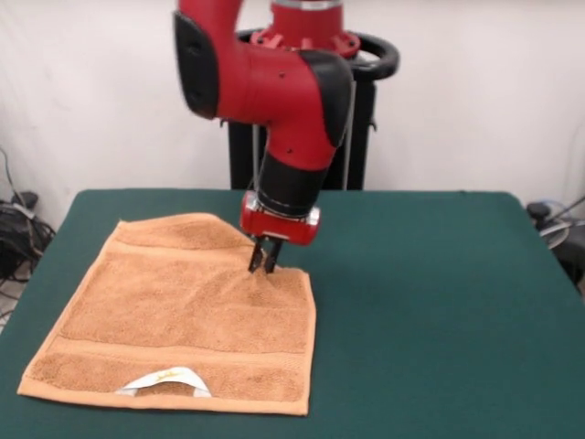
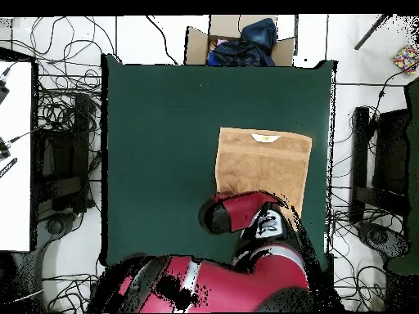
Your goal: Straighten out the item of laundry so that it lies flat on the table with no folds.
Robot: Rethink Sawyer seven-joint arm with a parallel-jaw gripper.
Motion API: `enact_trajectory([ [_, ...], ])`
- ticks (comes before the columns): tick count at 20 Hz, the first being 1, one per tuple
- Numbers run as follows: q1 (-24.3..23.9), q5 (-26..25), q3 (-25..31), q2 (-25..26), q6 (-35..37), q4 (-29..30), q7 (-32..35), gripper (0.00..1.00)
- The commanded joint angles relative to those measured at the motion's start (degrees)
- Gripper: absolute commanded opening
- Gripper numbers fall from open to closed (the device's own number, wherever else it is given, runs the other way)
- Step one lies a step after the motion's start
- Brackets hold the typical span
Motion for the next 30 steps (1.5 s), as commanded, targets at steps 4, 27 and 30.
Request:
enact_trajectory([
  [4, -13.31, 14.12, 18.77, 5.52, 27.35, -3.29, -3.62, 0.0],
  [27, -26.78, 19.57, 27.8, 23.36, 52.78, -17.46, -17.15, 0.0],
  [30, -27.36, 20.18, 28.46, 21.97, 54.98, -16.92, -17.95, 0.0],
])
